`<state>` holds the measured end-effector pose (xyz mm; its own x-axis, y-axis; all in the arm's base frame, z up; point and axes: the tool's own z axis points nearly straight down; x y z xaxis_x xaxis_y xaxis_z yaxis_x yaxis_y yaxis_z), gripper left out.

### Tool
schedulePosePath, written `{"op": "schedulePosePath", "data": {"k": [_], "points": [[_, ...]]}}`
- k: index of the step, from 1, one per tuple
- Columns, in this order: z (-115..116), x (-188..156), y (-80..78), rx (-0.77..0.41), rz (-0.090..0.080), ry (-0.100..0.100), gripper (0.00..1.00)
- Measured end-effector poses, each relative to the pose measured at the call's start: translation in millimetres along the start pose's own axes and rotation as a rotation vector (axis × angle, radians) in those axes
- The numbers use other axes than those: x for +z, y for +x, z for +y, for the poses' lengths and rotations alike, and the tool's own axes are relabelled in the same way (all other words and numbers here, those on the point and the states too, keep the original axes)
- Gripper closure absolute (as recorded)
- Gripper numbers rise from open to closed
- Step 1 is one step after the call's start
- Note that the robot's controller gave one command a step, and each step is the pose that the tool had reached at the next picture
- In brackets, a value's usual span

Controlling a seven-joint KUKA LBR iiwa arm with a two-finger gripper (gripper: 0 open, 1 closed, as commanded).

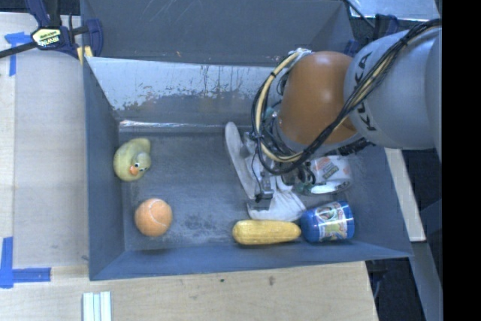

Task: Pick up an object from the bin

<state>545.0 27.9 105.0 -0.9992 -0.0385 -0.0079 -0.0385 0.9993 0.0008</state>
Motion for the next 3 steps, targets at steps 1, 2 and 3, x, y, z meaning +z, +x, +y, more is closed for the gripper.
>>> {"op": "schedulePosePath", "data": {"k": [1, 2, 3], "points": [[3.3, 20.5, -3.9, -0.018, 0.006, 0.001, 0.00], [-6.9, 17.9, -26.3, -0.043, 0.001, 0.000, 0.00], [-10.7, 30.8, -75.0, 0.011, 0.001, 0.001, 1.00]]}}
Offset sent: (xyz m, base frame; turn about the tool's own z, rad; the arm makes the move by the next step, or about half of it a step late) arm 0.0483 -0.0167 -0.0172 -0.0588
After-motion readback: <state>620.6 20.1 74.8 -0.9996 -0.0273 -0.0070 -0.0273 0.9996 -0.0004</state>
